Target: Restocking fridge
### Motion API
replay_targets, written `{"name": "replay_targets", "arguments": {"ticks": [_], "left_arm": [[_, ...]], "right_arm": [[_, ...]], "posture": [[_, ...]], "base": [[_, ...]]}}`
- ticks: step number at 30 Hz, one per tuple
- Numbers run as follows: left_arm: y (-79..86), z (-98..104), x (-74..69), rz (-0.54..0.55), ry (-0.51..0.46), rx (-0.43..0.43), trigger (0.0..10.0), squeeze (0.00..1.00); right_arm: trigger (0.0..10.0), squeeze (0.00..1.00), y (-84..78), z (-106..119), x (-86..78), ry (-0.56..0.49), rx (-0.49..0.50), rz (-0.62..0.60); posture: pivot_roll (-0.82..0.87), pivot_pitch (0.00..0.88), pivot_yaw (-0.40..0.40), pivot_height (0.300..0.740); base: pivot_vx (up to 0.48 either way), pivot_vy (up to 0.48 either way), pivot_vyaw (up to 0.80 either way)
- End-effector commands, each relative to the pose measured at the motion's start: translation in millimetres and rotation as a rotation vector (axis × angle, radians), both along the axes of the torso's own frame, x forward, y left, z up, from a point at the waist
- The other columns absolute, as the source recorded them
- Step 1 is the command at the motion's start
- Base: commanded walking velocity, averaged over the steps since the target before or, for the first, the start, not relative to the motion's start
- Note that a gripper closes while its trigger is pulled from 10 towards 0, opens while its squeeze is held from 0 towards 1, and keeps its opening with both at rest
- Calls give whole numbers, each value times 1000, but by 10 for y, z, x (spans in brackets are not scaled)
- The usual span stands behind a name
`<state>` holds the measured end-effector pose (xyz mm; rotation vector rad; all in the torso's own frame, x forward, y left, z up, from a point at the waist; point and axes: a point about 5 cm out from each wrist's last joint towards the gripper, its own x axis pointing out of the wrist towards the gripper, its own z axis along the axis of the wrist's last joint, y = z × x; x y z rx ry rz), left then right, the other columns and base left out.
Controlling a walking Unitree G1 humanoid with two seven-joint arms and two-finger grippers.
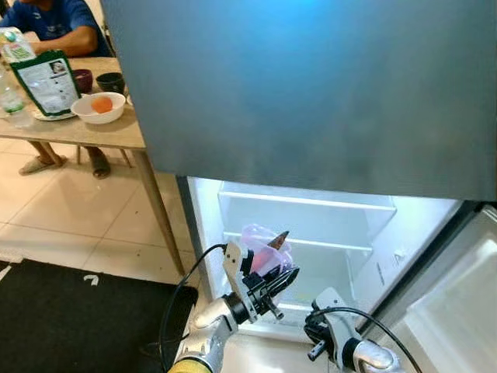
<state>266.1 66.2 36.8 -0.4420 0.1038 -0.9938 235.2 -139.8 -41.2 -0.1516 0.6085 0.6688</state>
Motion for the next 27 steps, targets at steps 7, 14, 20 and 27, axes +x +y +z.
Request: {"name": "replay_targets", "arguments": {"ticks": [7,14,20,27], "left_arm": [[-32,-17,-35,-12,-2,-4,10000,0],[-25,-19,-42,-35,8,-12,10000,0],[-28,-39,-55,-40,13,3,10000,0],[-55,-9,-68,-53,-13,-12,10000,0]], "right_arm": [[10000,0,-17,-9,-12,9,6,-11],[10000,0,-15,-17,-25,12,8,-11],[10000,0,-15,-20,-29,13,6,-9],[10000,0,-38,15,23,3,28,-46]], "posture": [[-41,32,-25,740],[-41,34,-24,740],[-40,30,-23,740],[-38,29,-21,740]], "base": [[353,0,0],[40,-191,0],[41,-274,0],[0,0,0]]}}
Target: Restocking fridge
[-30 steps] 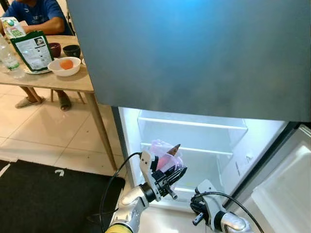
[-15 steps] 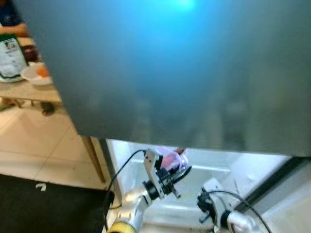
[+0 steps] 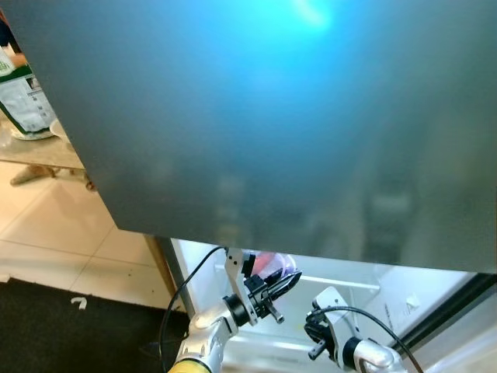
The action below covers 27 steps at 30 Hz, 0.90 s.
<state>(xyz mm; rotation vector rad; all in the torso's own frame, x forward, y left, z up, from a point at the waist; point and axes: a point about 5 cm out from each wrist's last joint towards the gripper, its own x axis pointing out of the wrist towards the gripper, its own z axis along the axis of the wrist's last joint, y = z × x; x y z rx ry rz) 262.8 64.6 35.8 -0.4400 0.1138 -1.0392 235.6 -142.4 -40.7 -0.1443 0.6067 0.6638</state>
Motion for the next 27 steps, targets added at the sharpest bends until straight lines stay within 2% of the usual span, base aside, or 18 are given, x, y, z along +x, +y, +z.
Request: {"name": "replay_targets", "arguments": {"ticks": [1,8,14,22,27], "left_arm": [[-40,2,-34,-7,-12,-13,10000,0],[-22,77,11,5,-36,-50,10000,0],[-59,141,-4,-47,-70,-79,10000,0],[-56,172,5,-47,-81,-87,10000,0],[-15,180,18,-43,-85,-85,10000,0]], "right_arm": [[10000,0,-11,9,19,3,23,-39],[10000,0,-53,218,285,-75,114,-152],[10000,0,-139,357,448,-135,94,-186],[10000,0,-304,411,503,-152,75,-255],[10000,0,-529,433,482,-150,99,-326]], "posture": [[-38,29,-21,740],[-38,32,-23,740],[-41,35,-23,740],[-40,35,-23,740],[-44,37,-22,725]], "base": [[0,0,0],[0,0,0],[0,0,0],[0,0,0],[0,0,0]]}}
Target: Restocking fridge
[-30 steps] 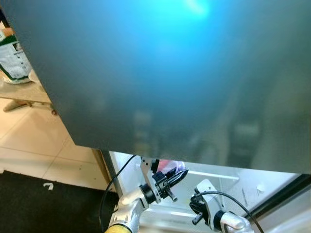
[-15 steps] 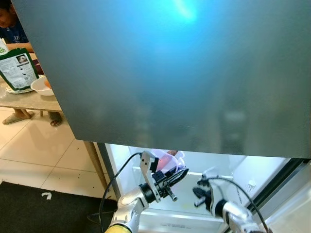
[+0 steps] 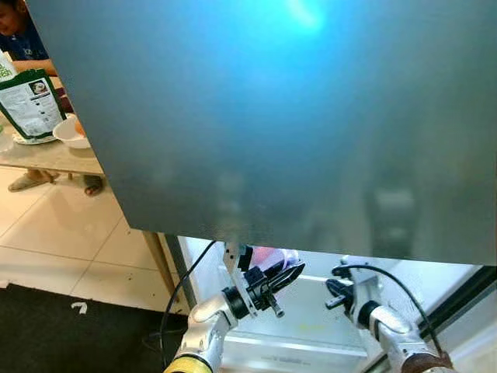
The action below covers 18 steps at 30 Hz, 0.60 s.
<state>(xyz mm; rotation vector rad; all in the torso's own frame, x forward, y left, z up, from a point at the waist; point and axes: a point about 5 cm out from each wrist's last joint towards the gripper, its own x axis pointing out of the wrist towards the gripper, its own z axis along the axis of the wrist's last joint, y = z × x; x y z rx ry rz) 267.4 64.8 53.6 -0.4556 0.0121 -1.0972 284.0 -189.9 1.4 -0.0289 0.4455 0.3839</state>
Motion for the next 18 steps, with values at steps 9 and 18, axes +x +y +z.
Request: {"name": "replay_targets", "arguments": {"ticks": [9,18], "left_arm": [[-37,21,-40,-23,-10,-21,10000,0],[-55,74,-32,-36,-30,-31,10000,0]], "right_arm": [[10000,0,-50,130,75,-60,109,-20],[10000,0,67,240,158,-100,208,35]], "posture": [[-44,38,-17,685],[-43,37,-18,645]], "base": [[0,0,0],[0,0,0]]}}
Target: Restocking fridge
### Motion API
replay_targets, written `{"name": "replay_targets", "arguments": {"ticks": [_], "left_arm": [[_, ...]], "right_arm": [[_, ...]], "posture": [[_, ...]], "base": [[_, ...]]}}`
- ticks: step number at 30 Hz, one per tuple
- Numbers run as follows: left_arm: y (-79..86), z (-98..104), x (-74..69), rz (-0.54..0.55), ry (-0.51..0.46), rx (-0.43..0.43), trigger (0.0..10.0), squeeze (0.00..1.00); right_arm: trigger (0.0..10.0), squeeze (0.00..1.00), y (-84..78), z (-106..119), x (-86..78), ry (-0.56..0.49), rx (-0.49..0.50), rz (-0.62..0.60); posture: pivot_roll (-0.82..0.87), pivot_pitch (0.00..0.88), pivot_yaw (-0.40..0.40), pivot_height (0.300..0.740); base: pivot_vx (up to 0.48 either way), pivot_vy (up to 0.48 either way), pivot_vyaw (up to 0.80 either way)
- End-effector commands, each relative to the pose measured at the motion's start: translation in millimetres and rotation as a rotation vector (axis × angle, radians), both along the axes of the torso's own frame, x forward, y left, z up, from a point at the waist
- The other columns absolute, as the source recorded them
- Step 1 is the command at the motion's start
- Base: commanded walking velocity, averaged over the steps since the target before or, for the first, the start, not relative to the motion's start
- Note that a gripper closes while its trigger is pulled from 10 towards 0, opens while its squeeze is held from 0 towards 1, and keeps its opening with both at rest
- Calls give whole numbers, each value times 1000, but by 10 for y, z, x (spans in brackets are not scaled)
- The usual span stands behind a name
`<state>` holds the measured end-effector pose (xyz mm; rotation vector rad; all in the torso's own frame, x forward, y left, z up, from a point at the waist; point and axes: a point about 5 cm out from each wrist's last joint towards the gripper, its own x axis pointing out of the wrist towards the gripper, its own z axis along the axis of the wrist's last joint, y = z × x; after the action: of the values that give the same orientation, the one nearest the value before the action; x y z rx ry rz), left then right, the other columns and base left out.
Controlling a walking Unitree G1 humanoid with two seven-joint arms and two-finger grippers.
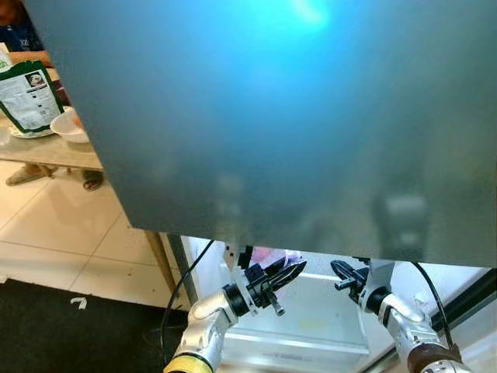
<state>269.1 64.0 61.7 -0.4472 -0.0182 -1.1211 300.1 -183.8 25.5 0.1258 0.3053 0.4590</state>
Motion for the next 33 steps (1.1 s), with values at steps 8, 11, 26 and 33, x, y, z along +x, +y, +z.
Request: {"name": "replay_targets", "arguments": {"ticks": [8,11,26,33], "left_arm": [[-98,112,-37,-49,-47,-35,10000,0],[-104,152,-23,-52,-60,-40,10000,0],[-161,362,-8,-83,-136,-65,10000,0],[-195,558,3,-91,-204,-97,10000,0]], "right_arm": [[10000,0,-17,85,28,-37,57,24],[10000,0,-28,94,35,-34,43,33],[10000,0,-2,171,59,-77,118,45],[10000,0,-23,233,70,-104,138,69]], "posture": [[-44,37,-19,630],[-43,36,-21,630],[-43,31,-19,575],[-44,34,-19,575]], "base": [[0,0,0],[0,0,0],[0,0,0],[0,0,0]]}}
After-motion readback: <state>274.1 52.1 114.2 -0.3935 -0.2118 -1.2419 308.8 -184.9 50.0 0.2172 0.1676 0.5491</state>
